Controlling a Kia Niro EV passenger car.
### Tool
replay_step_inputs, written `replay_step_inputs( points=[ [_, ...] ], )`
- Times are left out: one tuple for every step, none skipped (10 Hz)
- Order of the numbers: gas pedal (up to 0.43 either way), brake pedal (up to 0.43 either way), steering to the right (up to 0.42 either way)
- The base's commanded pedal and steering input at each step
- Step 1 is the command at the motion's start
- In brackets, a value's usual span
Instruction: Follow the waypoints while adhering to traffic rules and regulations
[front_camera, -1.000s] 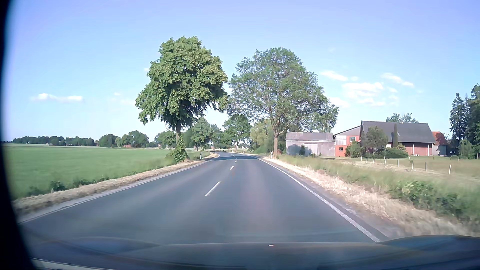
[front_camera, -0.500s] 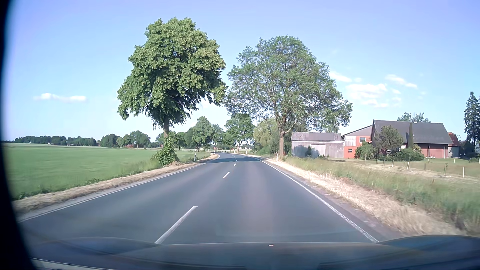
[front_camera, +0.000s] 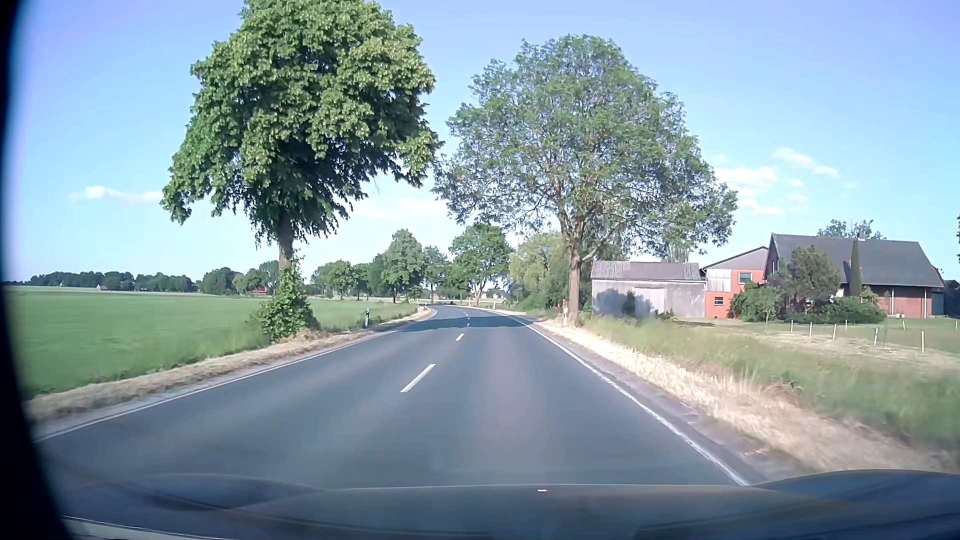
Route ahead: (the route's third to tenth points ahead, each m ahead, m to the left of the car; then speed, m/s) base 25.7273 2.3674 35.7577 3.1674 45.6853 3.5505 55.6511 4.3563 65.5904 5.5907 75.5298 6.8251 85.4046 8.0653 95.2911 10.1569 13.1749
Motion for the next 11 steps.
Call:
replay_step_inputs(
  points=[
    [0.48,0.006,-0.009],
    [0.488,0.006,-0.012],
    [0.488,0.006,-0.014],
    [0.488,0.006,-0.014],
    [0.488,0.006,-0.014],
    [0.488,0.006,-0.013],
    [0.488,0.006,-0.012],
    [0.488,0.006,-0.012],
    [0.488,0.006,-0.011],
    [0.488,0.006,-0.009],
    [0.488,0.006,-0.008]
  ],
)
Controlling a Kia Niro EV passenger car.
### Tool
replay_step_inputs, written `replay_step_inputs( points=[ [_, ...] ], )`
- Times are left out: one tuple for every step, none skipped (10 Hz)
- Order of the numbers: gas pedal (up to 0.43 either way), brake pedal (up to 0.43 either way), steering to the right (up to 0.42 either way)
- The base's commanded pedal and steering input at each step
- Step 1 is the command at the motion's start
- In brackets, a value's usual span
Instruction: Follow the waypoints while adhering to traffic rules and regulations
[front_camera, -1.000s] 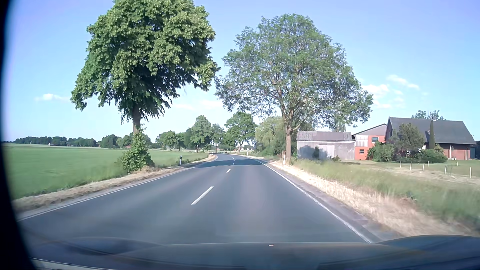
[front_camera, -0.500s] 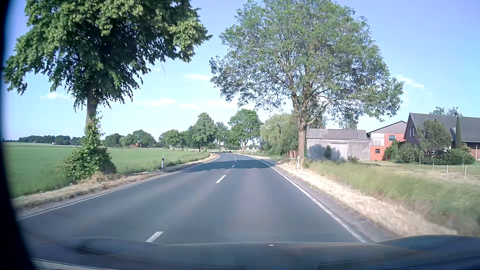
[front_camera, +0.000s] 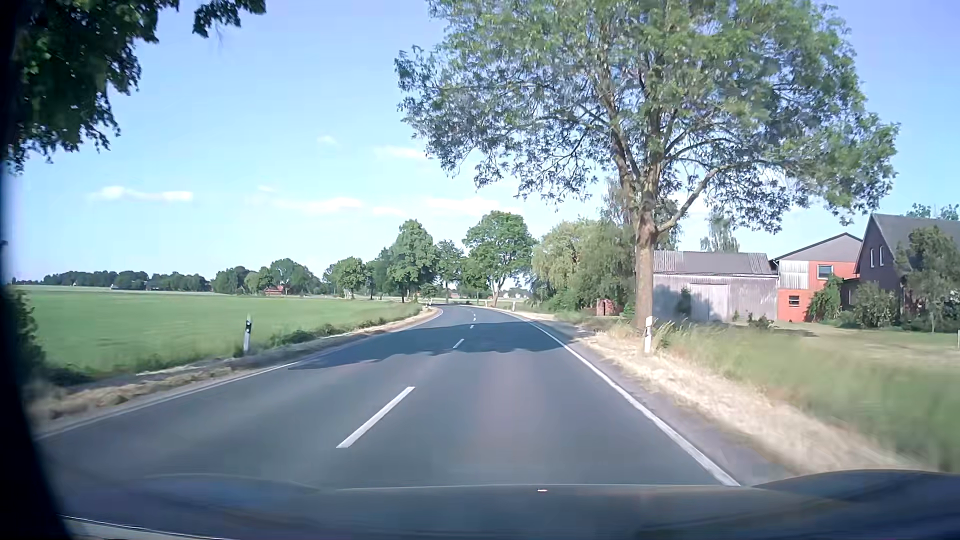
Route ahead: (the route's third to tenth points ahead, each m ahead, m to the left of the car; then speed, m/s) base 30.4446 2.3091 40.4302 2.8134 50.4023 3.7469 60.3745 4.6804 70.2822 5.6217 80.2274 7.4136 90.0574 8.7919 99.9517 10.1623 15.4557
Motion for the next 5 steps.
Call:
replay_step_inputs(
  points=[
    [0.488,0.006,-0.008],
    [0.488,0.006,-0.008],
    [0.488,0.006,-0.008],
    [0.488,0.006,-0.007],
    [0.488,0.006,-0.008]
  ],
)
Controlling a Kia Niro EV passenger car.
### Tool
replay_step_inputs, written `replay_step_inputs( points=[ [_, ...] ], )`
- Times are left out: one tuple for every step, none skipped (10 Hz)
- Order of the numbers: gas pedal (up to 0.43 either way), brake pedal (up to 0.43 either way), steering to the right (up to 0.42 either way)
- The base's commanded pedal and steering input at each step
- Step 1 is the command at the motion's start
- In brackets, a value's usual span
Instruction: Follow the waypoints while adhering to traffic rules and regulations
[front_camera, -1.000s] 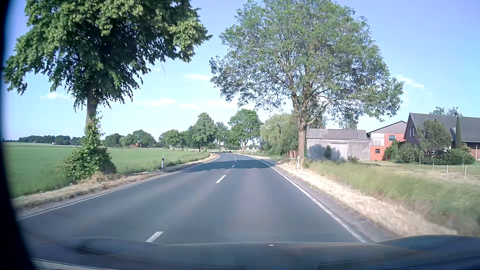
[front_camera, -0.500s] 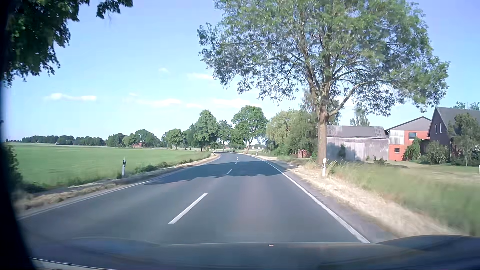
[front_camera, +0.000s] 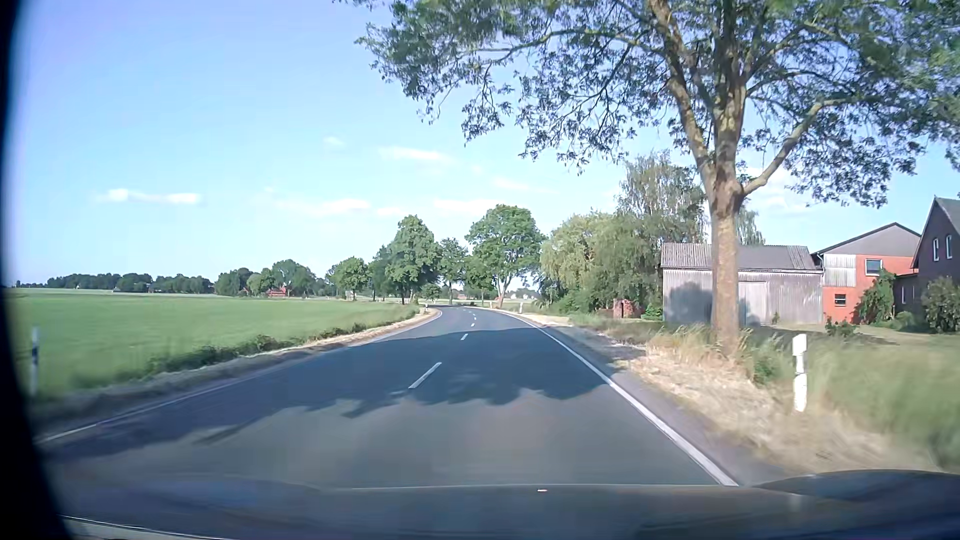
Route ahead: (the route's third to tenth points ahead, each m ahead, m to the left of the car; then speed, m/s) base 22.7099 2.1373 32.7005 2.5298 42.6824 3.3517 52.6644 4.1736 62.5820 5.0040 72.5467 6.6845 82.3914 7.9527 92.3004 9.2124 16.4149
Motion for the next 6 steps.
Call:
replay_step_inputs(
  points=[
    [0.488,0.006,-0.008],
    [0.488,0.006,-0.008],
    [0.488,0.006,-0.008],
    [0.488,0.006,-0.008],
    [0.488,0.006,-0.008],
    [0.488,0.006,-0.008]
  ],
)
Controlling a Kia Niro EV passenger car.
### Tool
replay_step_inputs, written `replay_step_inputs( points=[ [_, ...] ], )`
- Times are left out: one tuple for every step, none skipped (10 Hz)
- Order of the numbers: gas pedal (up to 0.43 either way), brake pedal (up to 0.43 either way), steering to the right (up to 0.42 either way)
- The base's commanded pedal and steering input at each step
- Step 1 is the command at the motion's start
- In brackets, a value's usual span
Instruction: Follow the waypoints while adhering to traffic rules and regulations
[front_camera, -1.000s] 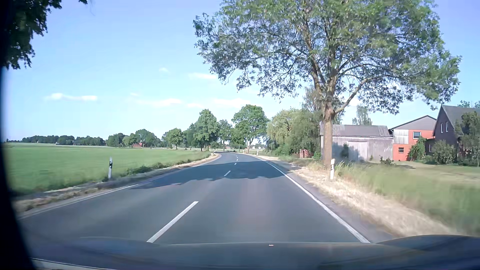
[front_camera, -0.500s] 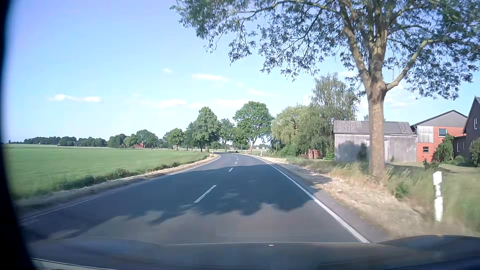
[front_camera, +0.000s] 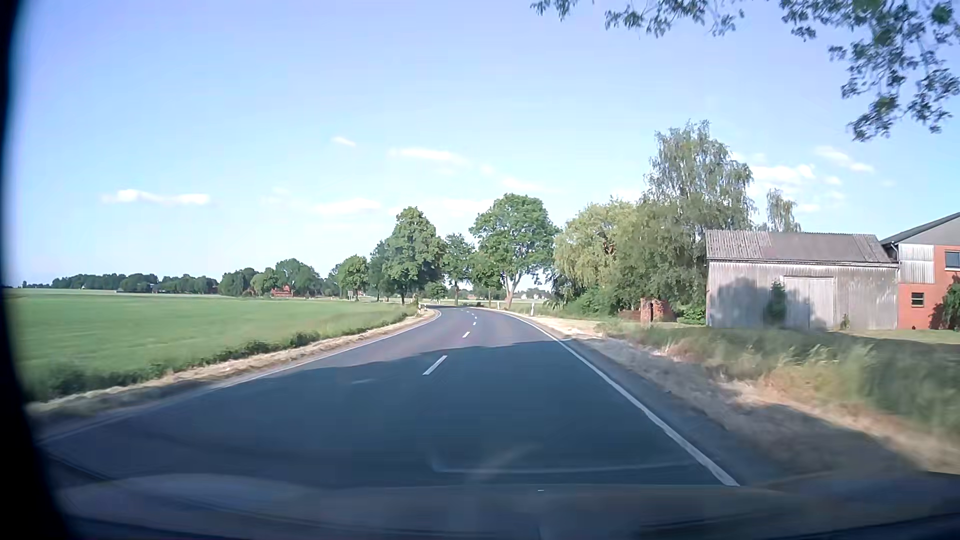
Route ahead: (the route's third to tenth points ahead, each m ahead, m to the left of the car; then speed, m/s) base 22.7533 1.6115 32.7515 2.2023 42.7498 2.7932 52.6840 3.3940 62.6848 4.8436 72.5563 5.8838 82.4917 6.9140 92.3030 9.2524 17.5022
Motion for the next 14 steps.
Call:
replay_step_inputs(
  points=[
    [0.488,0.006,-0.008],
    [0.488,0.006,-0.008],
    [0.488,0.006,-0.008],
    [0.488,0.006,-0.008],
    [0.488,0.006,-0.008],
    [0.48,0.006,-0.008],
    [0.48,0.006,-0.008],
    [0.48,0.006,-0.008],
    [0.48,0.006,-0.008],
    [0.48,0.006,-0.008],
    [0.48,0.006,-0.008],
    [0.48,0.006,-0.008],
    [0.48,0.006,-0.008],
    [0.48,0.006,-0.008]
  ],
)
